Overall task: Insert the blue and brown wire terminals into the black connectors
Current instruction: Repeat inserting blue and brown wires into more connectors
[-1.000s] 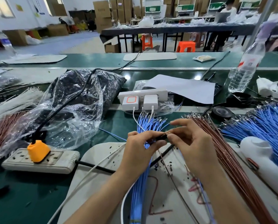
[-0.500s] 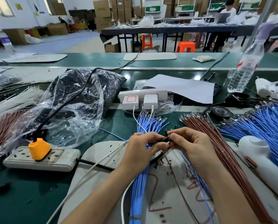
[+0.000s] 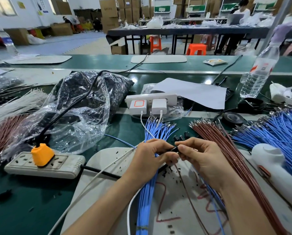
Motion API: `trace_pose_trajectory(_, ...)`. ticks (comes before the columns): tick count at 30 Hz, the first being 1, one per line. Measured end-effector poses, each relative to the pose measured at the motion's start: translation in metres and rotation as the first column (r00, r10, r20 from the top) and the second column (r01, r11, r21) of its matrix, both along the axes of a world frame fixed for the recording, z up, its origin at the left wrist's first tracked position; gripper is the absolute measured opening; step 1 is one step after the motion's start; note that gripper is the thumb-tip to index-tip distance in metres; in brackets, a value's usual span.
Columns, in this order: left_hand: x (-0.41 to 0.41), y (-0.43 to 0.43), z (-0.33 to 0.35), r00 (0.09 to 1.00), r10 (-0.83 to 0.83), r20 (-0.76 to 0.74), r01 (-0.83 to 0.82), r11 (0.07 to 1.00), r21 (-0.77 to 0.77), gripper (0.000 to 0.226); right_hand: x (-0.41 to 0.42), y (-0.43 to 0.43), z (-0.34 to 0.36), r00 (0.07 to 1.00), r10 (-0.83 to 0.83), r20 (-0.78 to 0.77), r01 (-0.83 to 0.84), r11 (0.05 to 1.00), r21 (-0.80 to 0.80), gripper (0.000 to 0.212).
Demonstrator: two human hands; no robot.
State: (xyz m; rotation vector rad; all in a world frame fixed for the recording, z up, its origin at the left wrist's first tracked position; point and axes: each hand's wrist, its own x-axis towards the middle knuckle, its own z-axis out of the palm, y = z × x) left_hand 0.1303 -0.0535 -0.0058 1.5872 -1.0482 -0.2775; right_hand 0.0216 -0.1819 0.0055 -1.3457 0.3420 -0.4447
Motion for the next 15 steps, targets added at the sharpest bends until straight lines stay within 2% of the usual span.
trace_pose_trajectory(2,0.000,0.000,0.001,1.000,-0.023,-0.011,0.023,1.000,-0.005,0.006,-0.001,-0.001,0.001,1.000,0.023,-0.012,-0.022,1.000,0.010,0.024)
trace_pose_trajectory(6,0.000,0.000,0.000,0.996,-0.015,0.084,0.011,0.999,0.041,0.004,-0.003,0.000,0.002,0.999,0.046,-0.009,-0.045,0.999,0.024,0.021)
trace_pose_trajectory(10,-0.001,-0.003,0.001,0.999,0.001,-0.051,-0.003,0.999,-0.033,0.017,0.003,0.008,0.004,0.992,0.024,0.120,-0.037,0.993,0.108,0.013)
trace_pose_trajectory(13,-0.001,-0.002,0.002,1.000,0.026,-0.013,-0.027,0.999,-0.046,0.015,0.007,0.014,0.005,0.992,-0.015,0.123,0.006,0.997,0.070,0.015)
trace_pose_trajectory(15,-0.001,-0.002,0.003,0.999,0.030,0.038,-0.027,0.998,-0.060,0.011,0.009,0.014,0.004,0.992,-0.041,0.116,0.024,0.990,0.138,0.021)
